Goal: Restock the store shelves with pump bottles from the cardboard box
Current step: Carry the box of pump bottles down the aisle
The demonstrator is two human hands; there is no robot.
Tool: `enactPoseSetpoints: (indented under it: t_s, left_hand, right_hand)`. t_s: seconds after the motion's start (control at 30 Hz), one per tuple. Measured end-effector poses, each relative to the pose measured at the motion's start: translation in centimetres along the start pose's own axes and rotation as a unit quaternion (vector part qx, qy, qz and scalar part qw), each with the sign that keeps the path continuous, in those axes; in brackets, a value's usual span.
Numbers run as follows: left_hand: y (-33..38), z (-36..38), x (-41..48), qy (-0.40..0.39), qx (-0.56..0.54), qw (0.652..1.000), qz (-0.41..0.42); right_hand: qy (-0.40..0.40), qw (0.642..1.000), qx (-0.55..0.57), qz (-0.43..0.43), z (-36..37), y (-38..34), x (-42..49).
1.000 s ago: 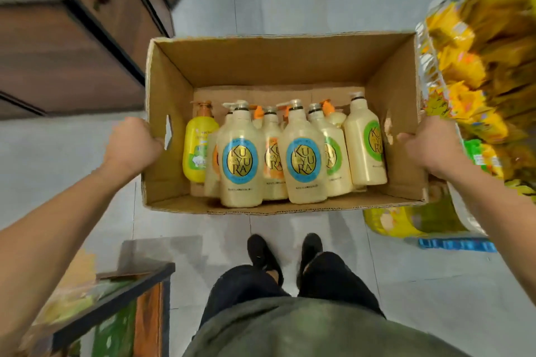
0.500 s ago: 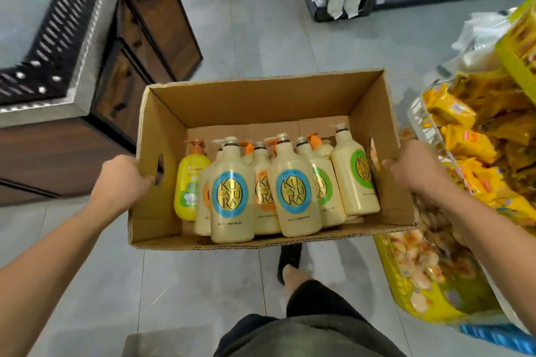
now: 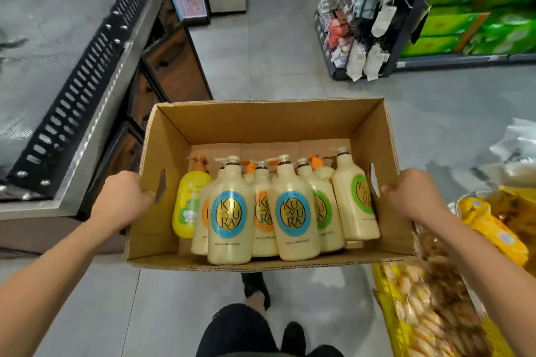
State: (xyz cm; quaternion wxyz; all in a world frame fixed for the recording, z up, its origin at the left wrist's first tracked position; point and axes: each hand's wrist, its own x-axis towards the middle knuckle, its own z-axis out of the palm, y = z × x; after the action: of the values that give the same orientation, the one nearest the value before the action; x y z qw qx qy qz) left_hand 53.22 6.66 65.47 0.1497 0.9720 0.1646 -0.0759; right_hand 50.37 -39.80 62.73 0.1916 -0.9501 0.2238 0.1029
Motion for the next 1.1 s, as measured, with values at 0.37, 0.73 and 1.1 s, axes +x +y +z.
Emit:
enactPoseSetpoints:
  t_s: [0.37, 0.73, 1.1]
  left_hand:
    - [8.1, -1.2, 23.9, 0.004, -0.012, 0.999, 0.051]
    - [20.7, -5.4, 46.1, 0.013, -0.020, 0.998, 0.053]
    - [34.8, -6.8, 67.0, 0.029, -0.009, 0.999, 0.037]
  right_hand:
    - [0.033, 0.999, 0.001, 0.023, -3.8, -11.5, 20.9]
    - [0.036, 0.999, 0.014, 0.020, -9.5, -20.0, 42.2]
    - [0.007, 1.000, -0.015, -0.014, -14.7, -28.4, 69.8]
